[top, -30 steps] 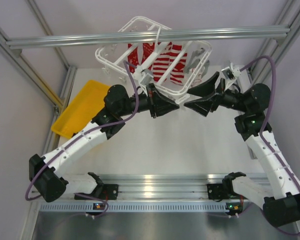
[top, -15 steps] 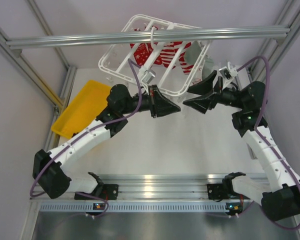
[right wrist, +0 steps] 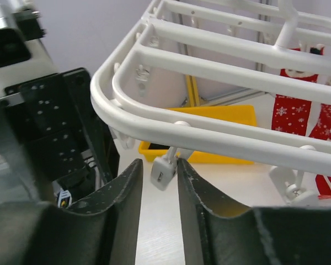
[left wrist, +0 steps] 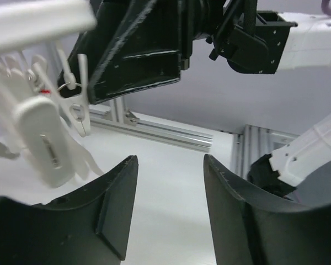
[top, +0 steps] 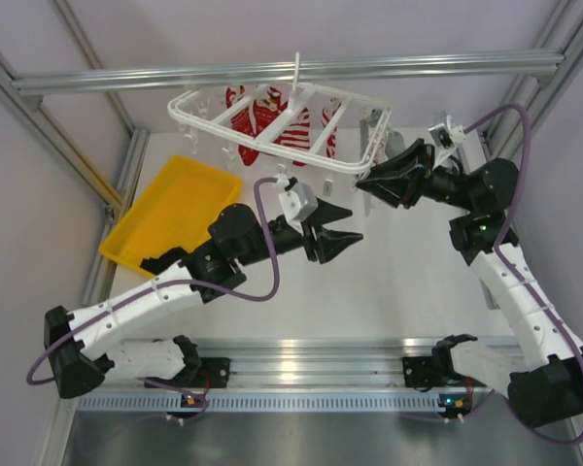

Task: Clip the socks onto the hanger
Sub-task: Open the clamp at the hanger.

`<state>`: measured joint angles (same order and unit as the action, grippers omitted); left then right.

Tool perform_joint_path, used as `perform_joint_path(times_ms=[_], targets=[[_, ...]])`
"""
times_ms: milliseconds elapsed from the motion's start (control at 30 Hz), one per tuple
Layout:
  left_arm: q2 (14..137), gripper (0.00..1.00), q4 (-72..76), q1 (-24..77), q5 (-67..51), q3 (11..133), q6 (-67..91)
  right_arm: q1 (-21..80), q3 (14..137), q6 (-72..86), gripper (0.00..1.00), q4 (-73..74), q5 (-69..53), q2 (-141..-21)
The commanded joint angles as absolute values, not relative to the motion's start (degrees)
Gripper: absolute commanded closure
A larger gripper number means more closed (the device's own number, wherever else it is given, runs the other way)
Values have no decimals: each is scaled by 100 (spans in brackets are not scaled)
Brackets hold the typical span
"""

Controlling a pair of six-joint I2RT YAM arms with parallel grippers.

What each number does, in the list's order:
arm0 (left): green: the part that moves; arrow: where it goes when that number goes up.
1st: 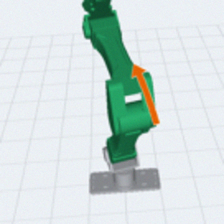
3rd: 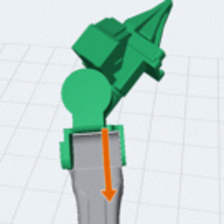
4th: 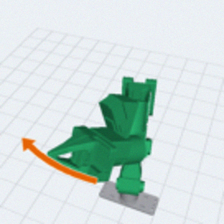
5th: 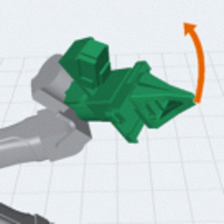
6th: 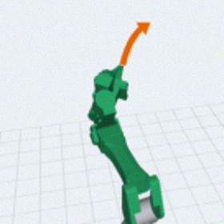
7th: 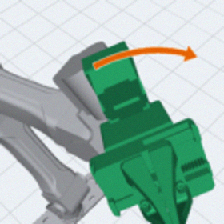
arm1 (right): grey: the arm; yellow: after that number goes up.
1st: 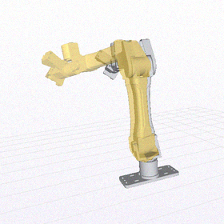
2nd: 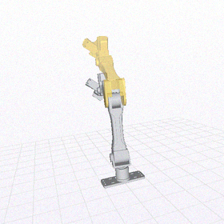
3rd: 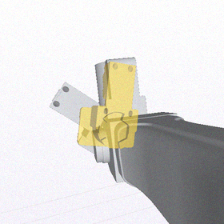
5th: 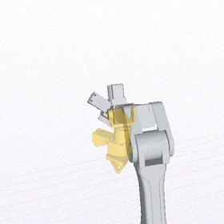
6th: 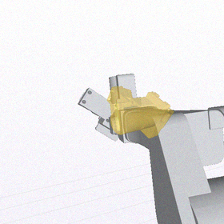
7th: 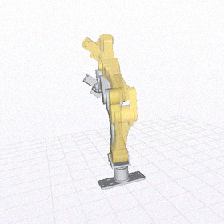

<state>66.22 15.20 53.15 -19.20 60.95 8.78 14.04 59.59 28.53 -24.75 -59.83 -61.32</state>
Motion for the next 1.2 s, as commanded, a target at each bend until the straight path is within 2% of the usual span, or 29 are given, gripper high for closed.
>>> perform_joint_path(times_ms=[0,167,300,467,767,867,933,1000,1033,1167], targets=[[6495,42,1538,5888,-590,5976,-755,1511,5977,2962,72,-2620,-5722,-6047],[6732,40,1749,6029,167,6091,-1028,1626,5951,2795,90,-2188,-5485,-5898],[6803,39,1933,6091,254,6108,-1151,1679,5880,3014,100,-2390,-5362,-5819],[6943,36,2407,6258,983,6126,-1546,1801,5845,3129,100,-2338,-5177,-5713],[7233,35,2777,6258,1230,6495,-1477,2197,5941,2312,100,-1434,-4667,-5449],[7295,38,2804,6267,1178,6609,-1433,2259,5933,2180,100,-1345,-4571,-5379],[7277,44,2812,6267,1029,6601,-1380,2267,5933,2083,100,-1266,-4535,-5370],[7269,53,2778,6258,941,6618,-1257,2259,5924,2066,100,-1239,-4518,-5353],[7260,61,2769,6267,914,6609,-1152,2259,5915,2065,100,-1239,-4535,-5361],[7225,73,2672,6232,547,6592,-932,2268,5906,2057,100,-1265,-4561,-5353]])
